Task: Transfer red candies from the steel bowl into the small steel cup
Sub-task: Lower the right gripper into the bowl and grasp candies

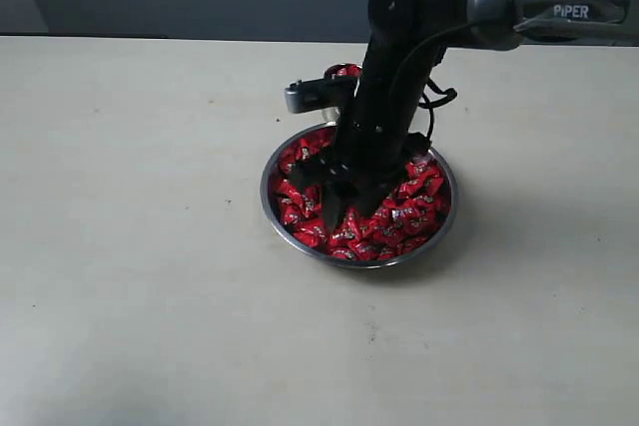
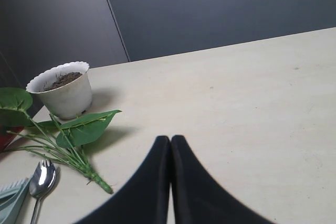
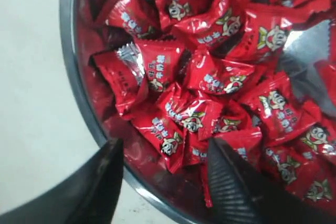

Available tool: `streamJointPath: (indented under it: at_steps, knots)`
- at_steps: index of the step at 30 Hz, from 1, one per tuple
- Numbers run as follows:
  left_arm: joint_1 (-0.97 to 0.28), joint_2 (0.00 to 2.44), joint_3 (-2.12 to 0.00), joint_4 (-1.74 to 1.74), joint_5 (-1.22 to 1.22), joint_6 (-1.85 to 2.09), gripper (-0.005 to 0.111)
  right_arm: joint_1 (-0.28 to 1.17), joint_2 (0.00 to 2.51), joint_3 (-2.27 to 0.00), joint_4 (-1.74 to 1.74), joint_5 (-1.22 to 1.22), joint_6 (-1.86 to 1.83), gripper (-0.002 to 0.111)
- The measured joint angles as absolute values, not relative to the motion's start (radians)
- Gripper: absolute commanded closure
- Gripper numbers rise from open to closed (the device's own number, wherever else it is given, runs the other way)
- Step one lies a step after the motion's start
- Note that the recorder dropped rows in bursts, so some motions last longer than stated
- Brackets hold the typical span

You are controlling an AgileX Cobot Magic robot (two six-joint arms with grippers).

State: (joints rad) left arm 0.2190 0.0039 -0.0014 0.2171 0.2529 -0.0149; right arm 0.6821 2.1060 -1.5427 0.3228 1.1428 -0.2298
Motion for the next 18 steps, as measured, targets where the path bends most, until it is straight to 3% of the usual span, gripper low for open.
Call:
streamJointPath:
  at_steps: [12,14,17,18]
  knots:
    - [0.219,0.004,-0.001,0.217,0.253,-0.015,0.106,0.689,2.135,-1.514,0.316,1.042,-0.236,0.06]
    - [0.219,0.004,-0.001,0.217,0.253,-0.015,0.106,0.689,2.151,-1.513,0.309,1.04,-0.236,0.075]
    - [0.219,0.004,-0.001,0.217,0.253,-0.015,0.106,0.691,2.171,-1.511,0.293,1.031,-0.236,0.109]
    - [0.219,0.004,-0.001,0.217,0.253,-0.015,0.106,0.691,2.171,-1.511,0.293,1.027,-0.236,0.108]
